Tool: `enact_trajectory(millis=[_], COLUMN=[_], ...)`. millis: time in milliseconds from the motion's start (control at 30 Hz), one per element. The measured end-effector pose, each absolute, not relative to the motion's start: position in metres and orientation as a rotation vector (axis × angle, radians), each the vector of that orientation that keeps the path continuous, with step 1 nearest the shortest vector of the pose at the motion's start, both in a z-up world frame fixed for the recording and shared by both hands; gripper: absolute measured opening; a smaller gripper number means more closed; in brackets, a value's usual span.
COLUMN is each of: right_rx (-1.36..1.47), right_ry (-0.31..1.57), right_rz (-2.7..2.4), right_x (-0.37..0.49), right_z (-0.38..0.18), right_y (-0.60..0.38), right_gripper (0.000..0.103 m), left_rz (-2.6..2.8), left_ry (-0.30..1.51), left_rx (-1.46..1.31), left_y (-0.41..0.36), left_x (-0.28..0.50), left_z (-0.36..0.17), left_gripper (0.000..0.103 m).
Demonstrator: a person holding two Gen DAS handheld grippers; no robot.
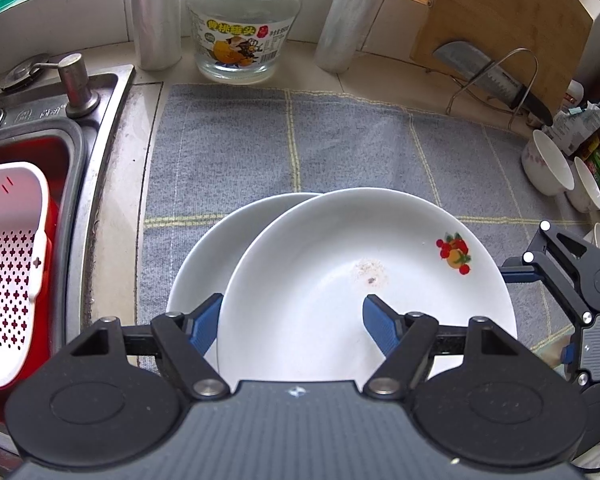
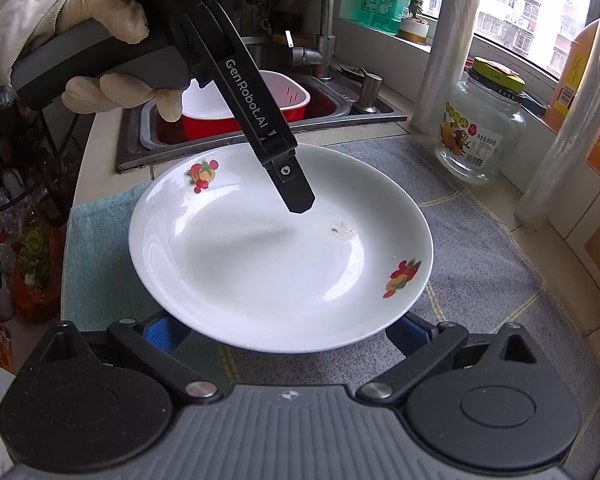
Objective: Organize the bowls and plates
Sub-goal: 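Lower the white plate onto the stacked plates and open the left gripper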
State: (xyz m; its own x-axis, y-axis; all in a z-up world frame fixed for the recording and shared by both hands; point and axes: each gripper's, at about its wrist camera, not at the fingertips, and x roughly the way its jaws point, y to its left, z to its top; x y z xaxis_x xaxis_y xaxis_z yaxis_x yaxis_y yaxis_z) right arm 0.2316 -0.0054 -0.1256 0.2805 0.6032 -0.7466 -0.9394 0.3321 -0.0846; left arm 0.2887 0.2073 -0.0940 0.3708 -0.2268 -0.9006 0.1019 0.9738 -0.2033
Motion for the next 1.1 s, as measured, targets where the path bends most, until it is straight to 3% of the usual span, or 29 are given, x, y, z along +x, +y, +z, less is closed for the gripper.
enact_trajectory(millis=[1100], right_rx=[-0.641], right_ry=[0.678], right_rz=[1.113], right_x=[0.23], right_z=[-0.129], right_y=[0.005], right_gripper=[0.103], left_rz=[-0.22], left_ry=[1.218], left_rx=[-0.068], left_y=[0.207], left_x=[0.294], left_z=[-0.109], left_gripper=[0.074])
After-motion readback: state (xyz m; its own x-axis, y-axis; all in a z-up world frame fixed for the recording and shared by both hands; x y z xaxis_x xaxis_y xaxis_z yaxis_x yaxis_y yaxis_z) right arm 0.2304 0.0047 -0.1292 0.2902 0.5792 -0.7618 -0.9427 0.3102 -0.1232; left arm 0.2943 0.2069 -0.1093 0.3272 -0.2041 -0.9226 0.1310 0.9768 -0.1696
